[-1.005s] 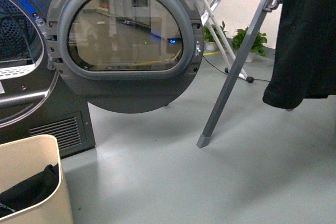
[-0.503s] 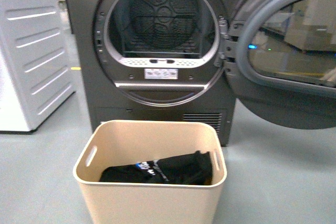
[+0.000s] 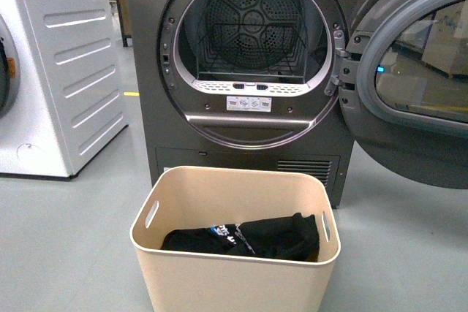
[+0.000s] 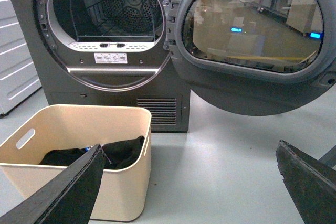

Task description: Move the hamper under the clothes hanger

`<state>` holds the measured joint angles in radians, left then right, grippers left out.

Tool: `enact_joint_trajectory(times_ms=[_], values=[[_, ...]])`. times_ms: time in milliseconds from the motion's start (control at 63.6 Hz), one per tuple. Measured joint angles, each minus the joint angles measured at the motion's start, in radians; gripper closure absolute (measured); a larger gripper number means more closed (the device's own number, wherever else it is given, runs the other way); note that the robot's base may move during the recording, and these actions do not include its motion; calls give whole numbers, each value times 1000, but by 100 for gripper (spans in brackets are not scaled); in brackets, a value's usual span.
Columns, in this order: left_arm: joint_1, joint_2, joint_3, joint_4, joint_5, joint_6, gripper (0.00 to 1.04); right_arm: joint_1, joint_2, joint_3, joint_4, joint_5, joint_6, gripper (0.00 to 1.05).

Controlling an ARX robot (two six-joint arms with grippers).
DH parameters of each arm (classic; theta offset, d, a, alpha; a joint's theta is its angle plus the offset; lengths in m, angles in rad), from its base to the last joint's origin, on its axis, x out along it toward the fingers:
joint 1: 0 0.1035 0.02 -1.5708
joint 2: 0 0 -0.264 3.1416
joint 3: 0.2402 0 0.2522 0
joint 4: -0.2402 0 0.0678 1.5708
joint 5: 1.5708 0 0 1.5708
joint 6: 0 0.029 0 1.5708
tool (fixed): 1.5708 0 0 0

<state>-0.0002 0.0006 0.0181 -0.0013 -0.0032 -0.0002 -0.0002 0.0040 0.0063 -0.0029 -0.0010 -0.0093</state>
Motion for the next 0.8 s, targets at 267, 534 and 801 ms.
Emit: enact_joint_trajectory(times_ms=[267, 534, 801], values=[[0, 1, 0, 0, 0, 0, 7, 0, 0, 0, 0, 0, 0, 7], [0, 2, 0, 0, 0, 0, 7, 0, 0, 0, 0, 0, 0, 7], [-15, 407, 172, -184, 65, -66, 7, -45, 261, 110, -61, -50, 124, 7]])
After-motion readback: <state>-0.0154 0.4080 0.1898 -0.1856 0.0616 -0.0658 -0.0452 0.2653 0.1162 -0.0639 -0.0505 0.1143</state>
